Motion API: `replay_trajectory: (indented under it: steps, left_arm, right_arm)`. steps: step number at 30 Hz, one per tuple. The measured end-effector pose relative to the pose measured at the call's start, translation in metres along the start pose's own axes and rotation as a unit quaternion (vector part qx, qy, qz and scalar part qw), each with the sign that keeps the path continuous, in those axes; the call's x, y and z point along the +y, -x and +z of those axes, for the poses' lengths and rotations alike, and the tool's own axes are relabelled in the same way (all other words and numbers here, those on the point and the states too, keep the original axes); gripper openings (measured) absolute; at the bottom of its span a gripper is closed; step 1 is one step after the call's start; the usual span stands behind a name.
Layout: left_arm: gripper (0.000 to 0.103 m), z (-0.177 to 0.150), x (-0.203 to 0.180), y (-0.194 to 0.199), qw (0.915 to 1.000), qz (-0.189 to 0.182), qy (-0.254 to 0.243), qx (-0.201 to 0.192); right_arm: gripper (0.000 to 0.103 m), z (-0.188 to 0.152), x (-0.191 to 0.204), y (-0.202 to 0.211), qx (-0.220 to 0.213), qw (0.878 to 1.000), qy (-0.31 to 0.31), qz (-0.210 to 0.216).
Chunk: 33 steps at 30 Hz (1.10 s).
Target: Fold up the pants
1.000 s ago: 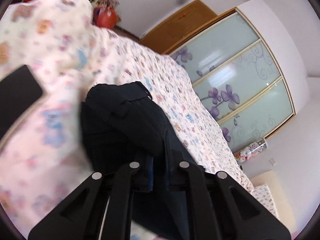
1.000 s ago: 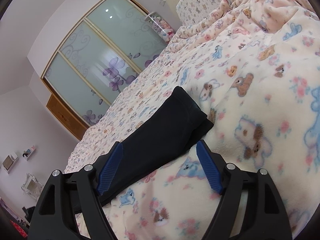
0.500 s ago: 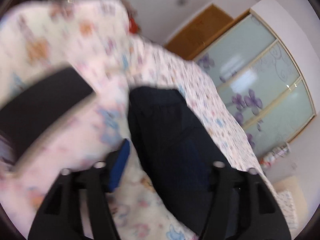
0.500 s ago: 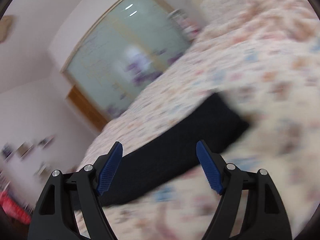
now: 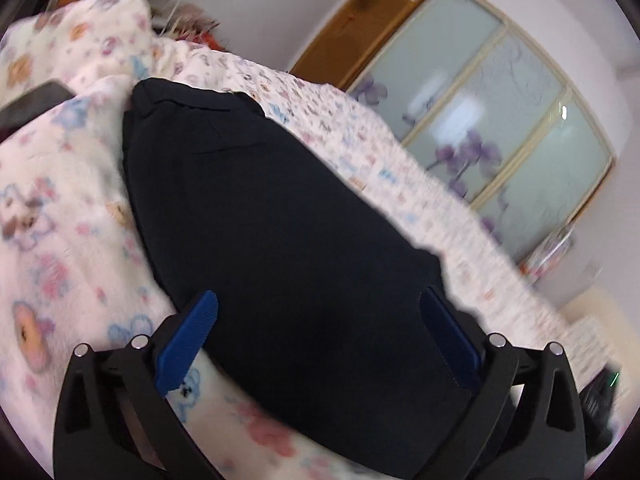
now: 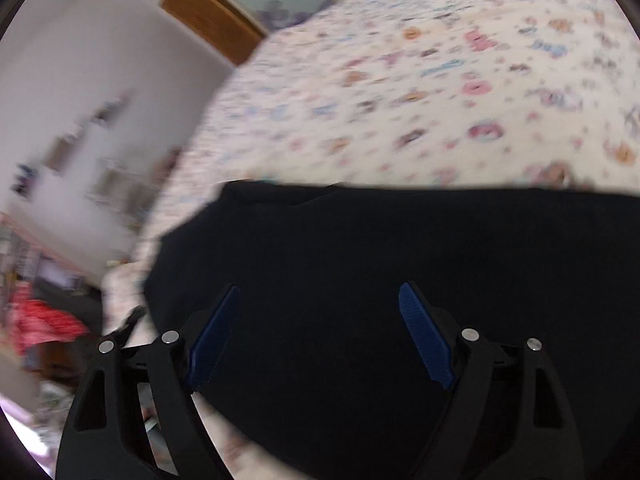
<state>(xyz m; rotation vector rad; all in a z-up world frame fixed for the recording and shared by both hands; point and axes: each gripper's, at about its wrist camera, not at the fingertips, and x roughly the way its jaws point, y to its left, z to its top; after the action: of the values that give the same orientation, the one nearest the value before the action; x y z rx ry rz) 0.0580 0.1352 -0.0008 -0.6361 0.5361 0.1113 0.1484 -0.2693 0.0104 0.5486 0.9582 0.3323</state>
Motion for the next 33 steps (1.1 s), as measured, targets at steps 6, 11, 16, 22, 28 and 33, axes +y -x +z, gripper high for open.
replay_trajectory:
  steps: [6,11,16,22,28,33]
  left_arm:
    - [0.101,-0.005,-0.003,-0.011,0.9993,0.015,-0.035,0.007]
    - [0.101,-0.005,0.003,-0.010,0.9995,0.010,-0.031,0.004]
    - [0.101,-0.007,0.004,-0.008,0.9996,0.009,-0.028,-0.001]
    - [0.101,-0.007,0.001,-0.010,0.9993,0.015,-0.034,-0.002]
    - [0.101,-0.005,0.003,-0.012,0.9994,0.013,-0.032,-0.001]
    - [0.101,-0.005,0.003,-0.012,0.9994,0.012,-0.031,-0.002]
  right_arm:
    - [0.063,0.020,-0.073,0.010,-0.025,0.995,-0.100,0.010]
    - [0.078,-0.017,-0.085,0.109,-0.132,0.990,-0.047,-0.015]
    - [0.079,-0.027,-0.167,0.189,-0.199,0.967,-0.125,-0.097]
    - [0.064,-0.038,-0.260,0.201,-0.186,0.946,-0.227,-0.136]
    - [0.076,-0.069,-0.225,0.257,-0.258,0.941,-0.192,-0.104]
    - [0.076,-0.114,-0.238,0.288,-0.270,0.929,-0.241,-0.079]
